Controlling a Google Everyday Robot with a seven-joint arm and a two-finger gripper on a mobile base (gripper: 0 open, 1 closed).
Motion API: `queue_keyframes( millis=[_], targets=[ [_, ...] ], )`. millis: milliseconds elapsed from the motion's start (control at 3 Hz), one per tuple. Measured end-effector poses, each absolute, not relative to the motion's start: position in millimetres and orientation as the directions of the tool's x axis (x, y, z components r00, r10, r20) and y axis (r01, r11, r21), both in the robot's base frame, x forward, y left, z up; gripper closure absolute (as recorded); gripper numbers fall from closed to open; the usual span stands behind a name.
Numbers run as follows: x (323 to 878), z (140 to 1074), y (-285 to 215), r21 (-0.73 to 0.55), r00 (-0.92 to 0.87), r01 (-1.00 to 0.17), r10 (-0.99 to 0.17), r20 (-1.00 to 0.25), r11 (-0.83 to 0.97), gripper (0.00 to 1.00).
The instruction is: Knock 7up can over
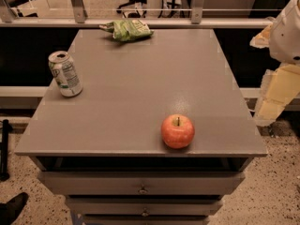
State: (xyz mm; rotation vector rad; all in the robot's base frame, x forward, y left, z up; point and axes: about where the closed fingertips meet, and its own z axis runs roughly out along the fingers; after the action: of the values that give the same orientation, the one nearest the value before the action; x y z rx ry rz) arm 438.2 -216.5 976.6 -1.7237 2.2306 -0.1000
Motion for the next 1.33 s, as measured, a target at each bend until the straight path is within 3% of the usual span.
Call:
queue_keyframes(
  millis=[333,667,1000,1333],
  targets=[
    [438.2,976.7,-216.5,-0.247,-0.221,-0.931,-0.953,-0.207,0.27,0.0],
    [453.8,965.1,-203.7,-0.226,-0.222,-0.929,-0.931,-0.291,0.292,0.0],
    [497.0,912.4,-127.0,-0.111,-0.199,-0.949,-0.834,-0.514,0.295,0.0],
    [516.1,889.2,-76.6,-0.059,-0.181,-0.96,-0.769,-0.613,0.273,0.0]
  ],
)
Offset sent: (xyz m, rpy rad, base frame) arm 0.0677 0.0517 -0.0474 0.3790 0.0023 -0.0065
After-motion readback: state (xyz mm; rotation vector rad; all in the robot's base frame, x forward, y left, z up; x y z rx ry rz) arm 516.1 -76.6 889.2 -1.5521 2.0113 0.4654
